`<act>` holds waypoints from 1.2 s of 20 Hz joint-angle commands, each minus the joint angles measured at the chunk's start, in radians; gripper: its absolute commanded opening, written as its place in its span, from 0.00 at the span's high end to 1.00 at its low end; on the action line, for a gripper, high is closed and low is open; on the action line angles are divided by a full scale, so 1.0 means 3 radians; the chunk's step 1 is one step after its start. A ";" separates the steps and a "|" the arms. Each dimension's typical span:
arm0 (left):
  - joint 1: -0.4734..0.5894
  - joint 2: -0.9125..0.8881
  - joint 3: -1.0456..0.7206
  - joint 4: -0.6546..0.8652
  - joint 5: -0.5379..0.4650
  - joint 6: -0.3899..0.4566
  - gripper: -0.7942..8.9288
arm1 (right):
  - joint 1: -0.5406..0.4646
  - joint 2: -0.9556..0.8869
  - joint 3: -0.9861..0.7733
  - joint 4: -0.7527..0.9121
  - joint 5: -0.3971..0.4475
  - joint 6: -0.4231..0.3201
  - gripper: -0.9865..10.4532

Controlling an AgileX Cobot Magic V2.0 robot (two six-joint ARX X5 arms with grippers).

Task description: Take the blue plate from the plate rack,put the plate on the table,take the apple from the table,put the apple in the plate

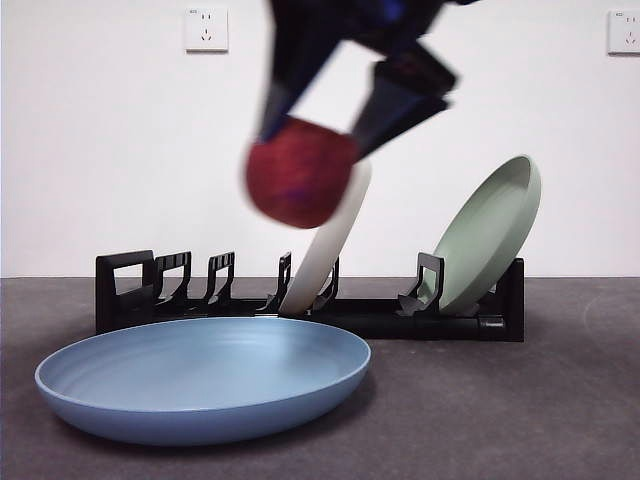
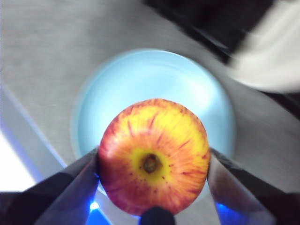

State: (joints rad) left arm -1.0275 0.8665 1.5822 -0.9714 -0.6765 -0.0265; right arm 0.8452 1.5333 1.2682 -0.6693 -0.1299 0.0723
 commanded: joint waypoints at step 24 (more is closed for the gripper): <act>0.0006 -0.0010 -0.0015 -0.0149 -0.0003 -0.0099 0.35 | 0.0308 0.1382 0.0702 -0.0127 0.0453 -0.0029 0.42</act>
State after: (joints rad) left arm -1.0275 0.8661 1.5822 -1.0187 -0.6765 -0.0460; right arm 0.9306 1.9388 1.4754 -0.7097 0.0025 0.0463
